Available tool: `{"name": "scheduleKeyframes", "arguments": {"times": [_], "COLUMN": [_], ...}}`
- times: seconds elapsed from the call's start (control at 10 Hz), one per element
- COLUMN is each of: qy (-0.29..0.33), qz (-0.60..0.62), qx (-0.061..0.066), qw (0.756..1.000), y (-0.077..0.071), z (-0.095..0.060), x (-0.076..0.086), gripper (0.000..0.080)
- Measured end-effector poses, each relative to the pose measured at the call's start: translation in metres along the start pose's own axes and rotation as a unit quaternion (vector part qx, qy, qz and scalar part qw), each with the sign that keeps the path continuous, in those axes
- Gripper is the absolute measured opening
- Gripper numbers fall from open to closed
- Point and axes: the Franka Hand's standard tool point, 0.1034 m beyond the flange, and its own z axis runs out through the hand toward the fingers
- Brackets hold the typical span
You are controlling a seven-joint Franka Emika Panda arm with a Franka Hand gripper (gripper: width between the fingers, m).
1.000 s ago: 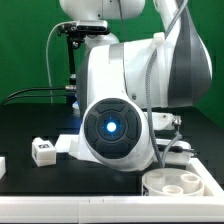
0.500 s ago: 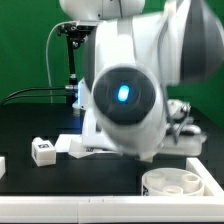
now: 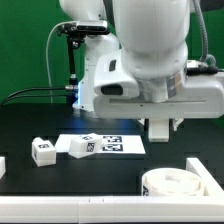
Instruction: Assemble stool
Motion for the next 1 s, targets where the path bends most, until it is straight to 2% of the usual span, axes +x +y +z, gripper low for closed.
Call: {"name": "scheduleKeyframes", "arguments": {"times": [0.1, 0.2, 0.3, 0.5, 0.9, 1.0], "qy": [0.038, 0.098, 0.147, 0.208, 0.361, 0.385], "qz": [-0.017, -0.058, -0.121, -0.134, -0.140, -0.158], "qx": [-0.007, -0.025, -0.049, -0.050, -0.038, -0.048], "qw": [0.999, 0.993, 0.981, 0.968, 0.921, 0.908], "y": [-0.002, -0.006, -0.008, -0.017, -0.014, -0.017], "z": [-0.006, -0.023, -0.044, -0.063, -0.063, -0.061], "x": [0.006, 0.018, 0.028, 0.035, 0.048, 0.051], "gripper": [0.0323, 0.0323, 0.0323, 0.0323, 0.0323, 0.0323]}}
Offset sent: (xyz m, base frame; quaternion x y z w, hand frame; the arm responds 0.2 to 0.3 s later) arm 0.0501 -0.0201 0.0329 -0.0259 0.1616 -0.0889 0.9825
